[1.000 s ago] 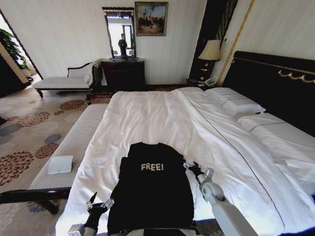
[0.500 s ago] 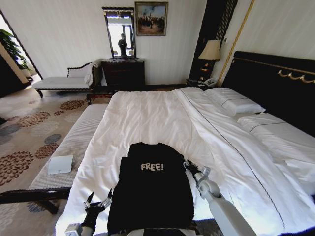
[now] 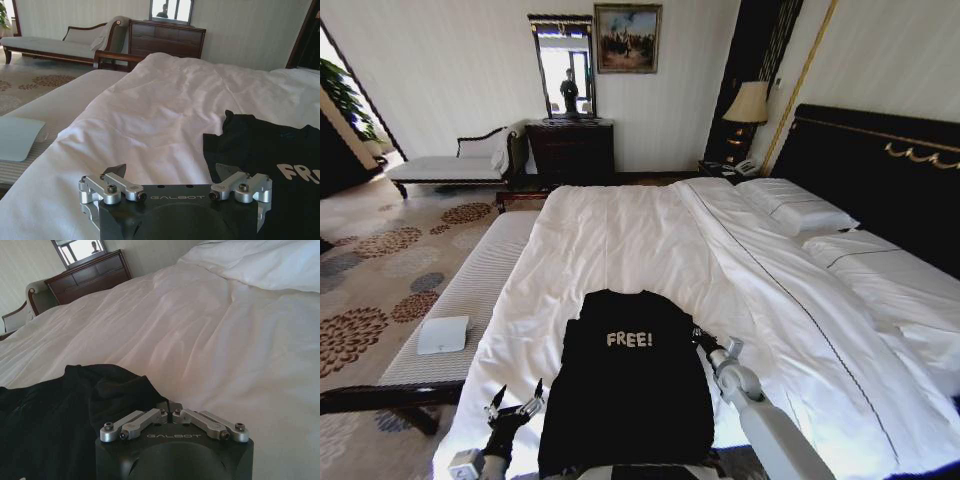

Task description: Fold the clothes on the bed.

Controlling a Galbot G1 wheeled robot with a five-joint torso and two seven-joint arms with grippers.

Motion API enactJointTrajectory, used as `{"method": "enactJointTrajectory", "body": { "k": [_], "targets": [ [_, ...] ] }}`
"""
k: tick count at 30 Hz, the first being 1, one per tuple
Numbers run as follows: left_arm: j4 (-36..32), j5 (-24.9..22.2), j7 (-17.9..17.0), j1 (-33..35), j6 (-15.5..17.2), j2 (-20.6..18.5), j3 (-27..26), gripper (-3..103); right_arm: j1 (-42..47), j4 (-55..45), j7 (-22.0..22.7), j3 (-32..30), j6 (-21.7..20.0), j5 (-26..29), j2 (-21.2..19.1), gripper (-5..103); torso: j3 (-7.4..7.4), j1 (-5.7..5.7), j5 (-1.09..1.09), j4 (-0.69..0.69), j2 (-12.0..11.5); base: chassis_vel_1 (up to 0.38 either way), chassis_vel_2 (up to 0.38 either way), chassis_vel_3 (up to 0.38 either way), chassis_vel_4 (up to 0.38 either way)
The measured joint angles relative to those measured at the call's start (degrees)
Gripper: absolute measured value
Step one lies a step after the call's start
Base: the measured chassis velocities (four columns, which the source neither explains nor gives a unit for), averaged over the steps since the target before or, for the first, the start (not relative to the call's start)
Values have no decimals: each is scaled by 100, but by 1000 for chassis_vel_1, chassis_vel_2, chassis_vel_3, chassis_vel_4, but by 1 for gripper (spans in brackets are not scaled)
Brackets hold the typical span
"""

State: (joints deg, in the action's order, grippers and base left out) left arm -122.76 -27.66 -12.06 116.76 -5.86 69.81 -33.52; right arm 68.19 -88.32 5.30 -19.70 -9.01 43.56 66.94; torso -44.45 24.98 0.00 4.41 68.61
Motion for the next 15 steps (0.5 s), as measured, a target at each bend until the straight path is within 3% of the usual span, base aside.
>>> {"method": "enactJointTrajectory", "body": {
  "k": [15],
  "targets": [
    [50, -106, 7, -33, -17, 29, -20, 100, 184, -403, 308, -381, 193, -247, 76, 0, 0, 0, 0, 1, 0, 0, 0, 0, 0]
  ]
}}
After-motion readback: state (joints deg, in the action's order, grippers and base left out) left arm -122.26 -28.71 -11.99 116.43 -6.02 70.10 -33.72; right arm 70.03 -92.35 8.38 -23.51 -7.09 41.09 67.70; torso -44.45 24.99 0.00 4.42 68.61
